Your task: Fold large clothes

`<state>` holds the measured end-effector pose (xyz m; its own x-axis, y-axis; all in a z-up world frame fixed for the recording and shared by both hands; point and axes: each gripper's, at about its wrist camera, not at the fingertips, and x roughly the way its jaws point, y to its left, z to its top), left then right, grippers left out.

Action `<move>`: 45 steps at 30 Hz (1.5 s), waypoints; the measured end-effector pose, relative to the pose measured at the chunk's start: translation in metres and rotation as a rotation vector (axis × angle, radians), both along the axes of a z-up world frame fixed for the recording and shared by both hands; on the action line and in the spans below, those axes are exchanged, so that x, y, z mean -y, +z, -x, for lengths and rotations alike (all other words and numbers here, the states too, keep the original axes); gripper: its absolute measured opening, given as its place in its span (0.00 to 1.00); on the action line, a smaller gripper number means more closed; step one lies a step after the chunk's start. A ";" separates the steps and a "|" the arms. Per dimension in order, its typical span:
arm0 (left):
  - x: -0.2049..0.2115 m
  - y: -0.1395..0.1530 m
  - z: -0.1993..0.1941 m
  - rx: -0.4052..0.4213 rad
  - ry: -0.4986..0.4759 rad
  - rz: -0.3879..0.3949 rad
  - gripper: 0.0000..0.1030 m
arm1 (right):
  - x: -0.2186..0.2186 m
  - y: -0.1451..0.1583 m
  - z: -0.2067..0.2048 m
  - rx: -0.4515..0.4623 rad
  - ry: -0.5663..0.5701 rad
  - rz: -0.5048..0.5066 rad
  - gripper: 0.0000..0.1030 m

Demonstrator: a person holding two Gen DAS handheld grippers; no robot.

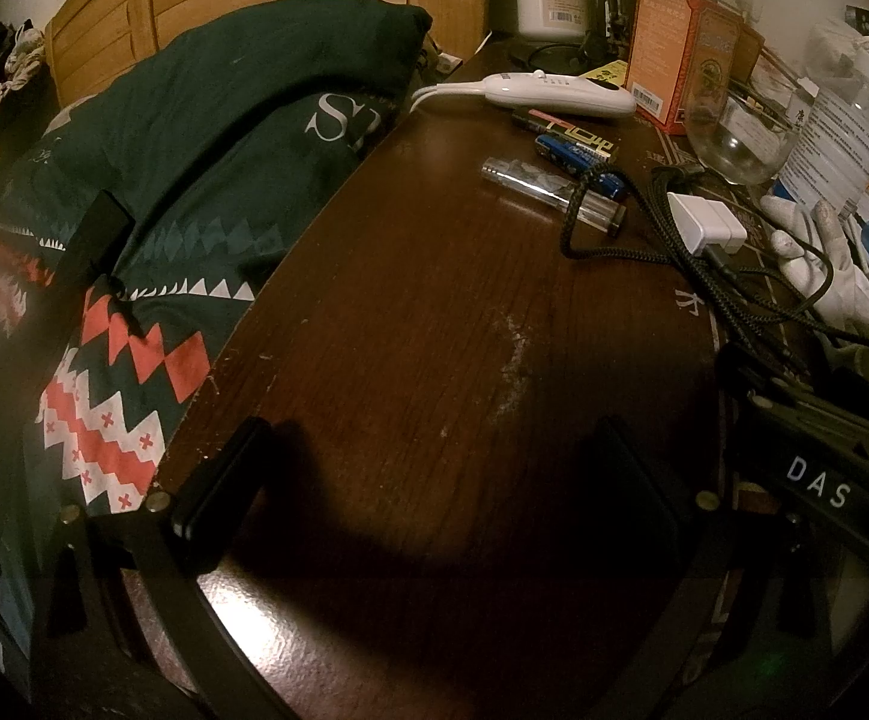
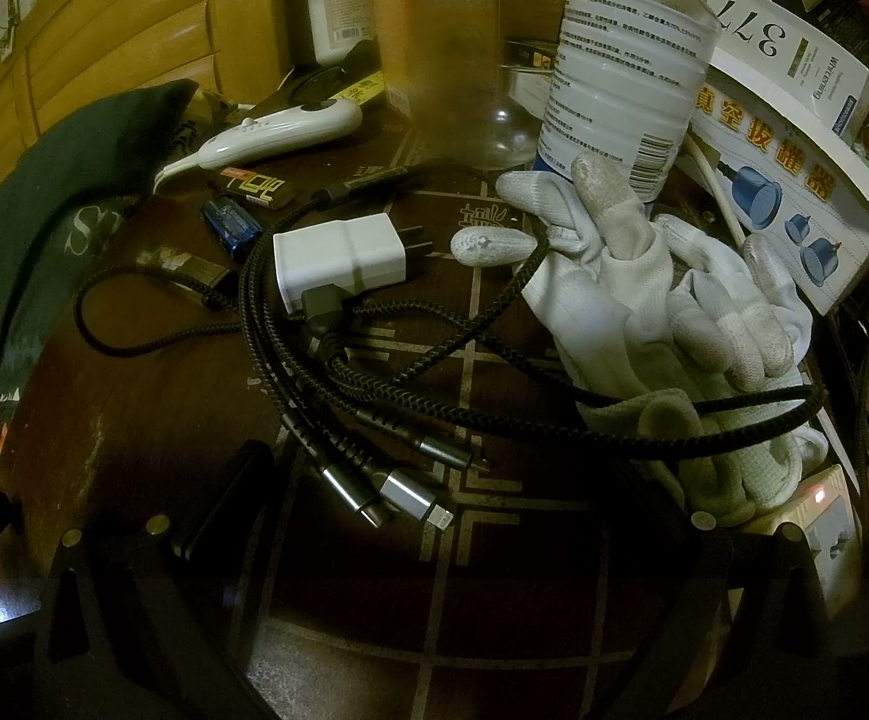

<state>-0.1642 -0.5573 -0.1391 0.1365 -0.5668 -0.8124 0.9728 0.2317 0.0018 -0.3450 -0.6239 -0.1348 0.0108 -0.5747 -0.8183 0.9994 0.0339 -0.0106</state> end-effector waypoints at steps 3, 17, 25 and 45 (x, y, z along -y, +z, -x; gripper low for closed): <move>0.000 0.000 0.000 0.000 0.000 0.000 1.00 | 0.000 0.000 0.000 -0.001 0.000 -0.002 1.00; 0.000 0.000 0.000 -0.001 0.000 0.001 1.00 | 0.000 0.000 0.000 -0.001 0.000 -0.002 1.00; -0.001 0.001 0.000 -0.005 -0.088 -0.009 1.00 | 0.000 0.000 0.000 -0.002 -0.010 -0.003 1.00; -0.419 0.247 -0.156 -0.077 0.386 0.712 1.00 | -0.145 0.140 -0.088 0.177 0.564 0.332 1.00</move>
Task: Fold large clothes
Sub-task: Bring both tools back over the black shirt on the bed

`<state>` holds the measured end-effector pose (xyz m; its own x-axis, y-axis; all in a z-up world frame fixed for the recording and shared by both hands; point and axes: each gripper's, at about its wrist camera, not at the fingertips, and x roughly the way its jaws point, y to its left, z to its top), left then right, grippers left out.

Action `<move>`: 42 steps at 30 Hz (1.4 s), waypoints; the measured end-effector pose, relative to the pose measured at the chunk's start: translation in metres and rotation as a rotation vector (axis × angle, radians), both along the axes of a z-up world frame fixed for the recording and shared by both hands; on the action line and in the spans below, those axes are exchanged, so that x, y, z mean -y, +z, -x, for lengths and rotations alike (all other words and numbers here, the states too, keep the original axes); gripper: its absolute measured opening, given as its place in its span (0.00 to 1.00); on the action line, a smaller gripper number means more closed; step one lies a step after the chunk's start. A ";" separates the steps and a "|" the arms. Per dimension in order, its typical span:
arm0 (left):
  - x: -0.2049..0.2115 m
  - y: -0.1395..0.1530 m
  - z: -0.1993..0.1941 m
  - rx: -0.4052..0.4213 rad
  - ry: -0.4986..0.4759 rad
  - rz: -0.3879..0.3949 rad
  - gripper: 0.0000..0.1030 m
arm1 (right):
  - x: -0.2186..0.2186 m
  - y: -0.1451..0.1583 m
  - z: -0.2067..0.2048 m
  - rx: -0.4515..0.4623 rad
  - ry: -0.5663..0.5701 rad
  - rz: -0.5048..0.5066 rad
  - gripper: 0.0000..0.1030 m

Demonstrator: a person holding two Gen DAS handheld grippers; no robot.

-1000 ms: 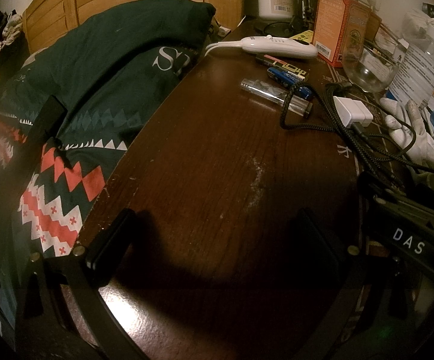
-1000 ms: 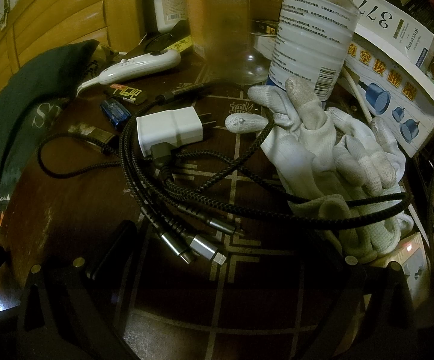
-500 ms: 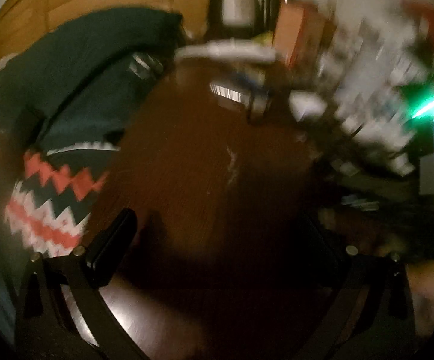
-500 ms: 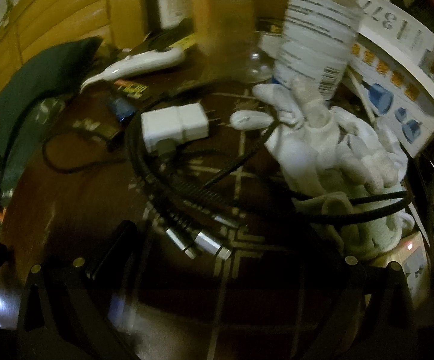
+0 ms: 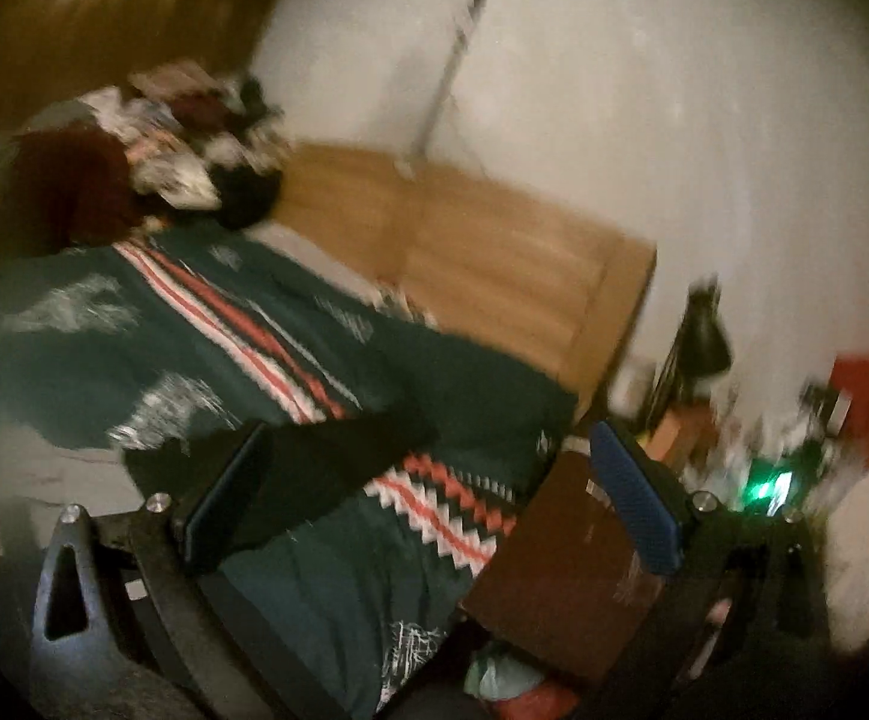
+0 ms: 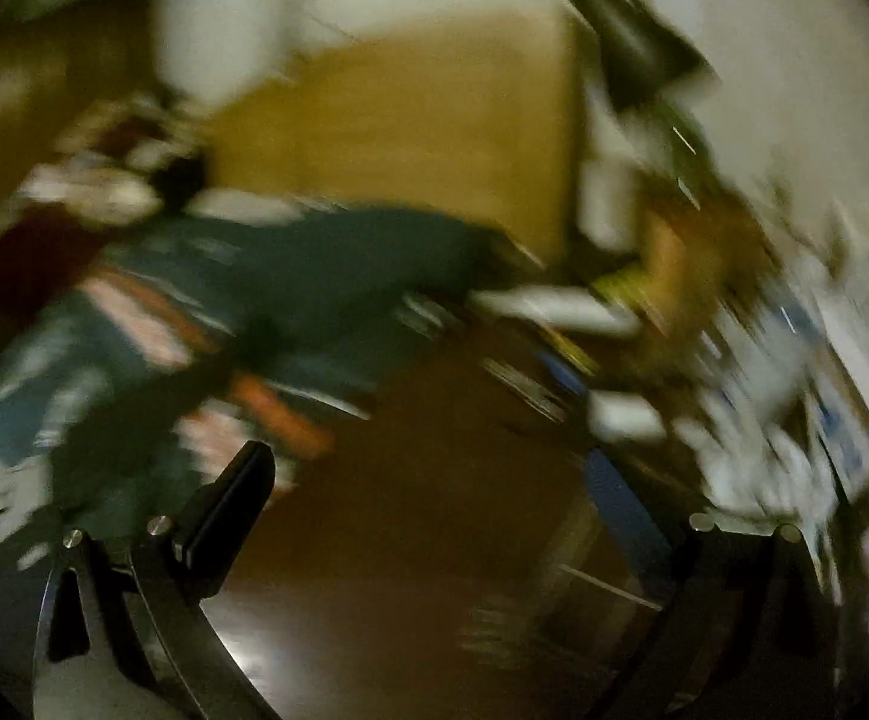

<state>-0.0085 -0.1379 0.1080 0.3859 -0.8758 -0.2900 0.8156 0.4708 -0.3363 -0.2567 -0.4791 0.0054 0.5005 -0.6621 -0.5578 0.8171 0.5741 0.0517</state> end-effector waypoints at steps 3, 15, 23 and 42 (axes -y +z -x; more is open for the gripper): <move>-0.044 0.021 0.010 0.025 0.042 0.058 1.00 | -0.059 0.038 -0.034 0.072 0.175 0.124 1.00; -0.108 0.020 0.031 -0.071 0.084 0.164 1.00 | -0.234 0.030 -0.150 0.343 0.792 0.129 1.00; -0.147 0.023 0.033 -0.074 0.107 0.179 1.00 | -0.335 -0.109 -0.239 0.195 1.076 0.114 1.00; -0.353 0.014 0.004 0.344 1.047 -0.014 1.00 | -0.458 -0.069 -0.204 0.187 1.349 -0.137 1.00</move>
